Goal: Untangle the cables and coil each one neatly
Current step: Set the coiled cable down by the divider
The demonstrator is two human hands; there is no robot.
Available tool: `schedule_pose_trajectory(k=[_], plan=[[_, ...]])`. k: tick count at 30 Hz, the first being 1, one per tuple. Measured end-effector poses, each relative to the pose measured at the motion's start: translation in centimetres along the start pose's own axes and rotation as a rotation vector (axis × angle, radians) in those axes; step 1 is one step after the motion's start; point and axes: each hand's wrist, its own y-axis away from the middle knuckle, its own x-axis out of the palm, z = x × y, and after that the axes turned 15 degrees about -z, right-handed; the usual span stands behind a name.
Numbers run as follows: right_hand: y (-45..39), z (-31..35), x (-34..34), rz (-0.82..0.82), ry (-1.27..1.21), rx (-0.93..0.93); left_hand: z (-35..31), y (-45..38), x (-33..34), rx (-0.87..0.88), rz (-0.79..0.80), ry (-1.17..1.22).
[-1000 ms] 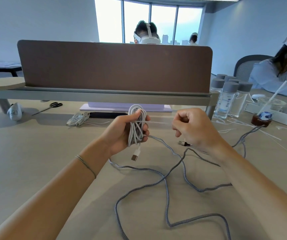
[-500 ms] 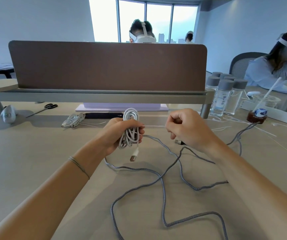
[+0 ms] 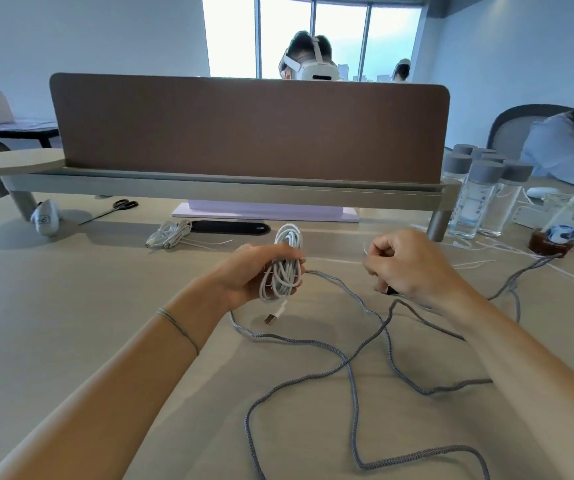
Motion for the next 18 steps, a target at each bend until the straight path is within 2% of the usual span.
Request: schedule_pose_trajectory(k=[6,11,13,16,18], plan=[[-3.1,2.3,5.1,0.069,-0.039,0.039,-0.3,-3.5,-2.7,0.011,-0.302,0.021],[-8.0,5.1,10.6,0.082,-0.055,0.048,-2.7,-7.3,-7.6,0.064,-0.456,-0.102],[-10.5,6.3,13.4,0.118,-0.049,0.049,-3.4,-9.9,-10.0,0.120,-0.550,-0.238],[-12.2,7.0,15.5,0.149,-0.012,0.033,-4.2,-11.7,-11.7,0.213,-0.681,-0.658],[-13.4,7.2,17.5,0.181,0.013,0.027,-4.5,-13.3,-12.6,0.271,-0.699,-0.923]])
